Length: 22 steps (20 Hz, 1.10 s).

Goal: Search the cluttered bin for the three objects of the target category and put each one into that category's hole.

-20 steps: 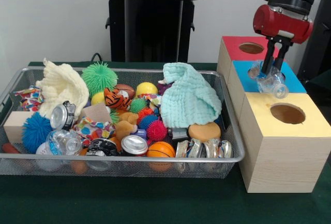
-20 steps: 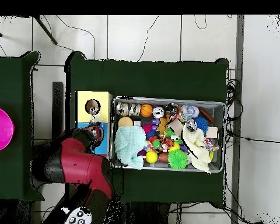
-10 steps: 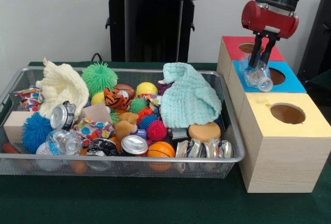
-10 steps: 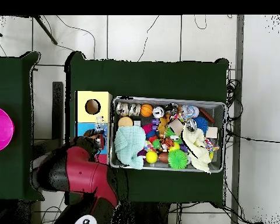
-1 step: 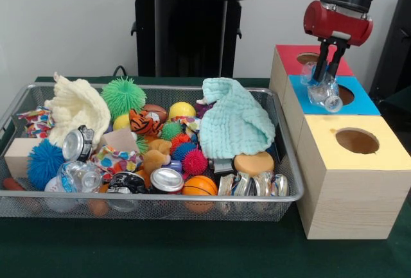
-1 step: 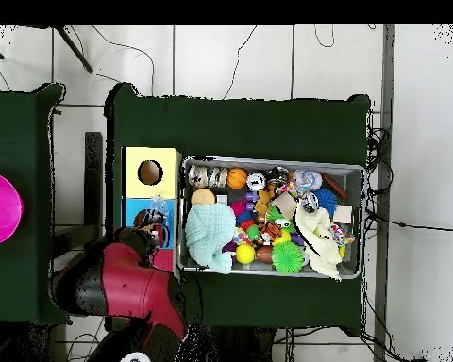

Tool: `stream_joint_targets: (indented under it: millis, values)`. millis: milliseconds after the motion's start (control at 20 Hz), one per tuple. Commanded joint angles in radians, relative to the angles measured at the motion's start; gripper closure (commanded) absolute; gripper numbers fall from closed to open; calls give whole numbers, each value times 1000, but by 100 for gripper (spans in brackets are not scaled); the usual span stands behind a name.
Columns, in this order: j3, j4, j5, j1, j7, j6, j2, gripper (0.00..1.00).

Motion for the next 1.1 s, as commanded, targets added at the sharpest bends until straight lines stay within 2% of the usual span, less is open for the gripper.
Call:
stream_joint_targets:
  millis: [50,500,1100]
  values:
    - [133,36,28,10,267,-26,83,100]
    - [138,44,44,15,272,-23,94,100]
    - [144,56,30,12,280,-99,118,100]
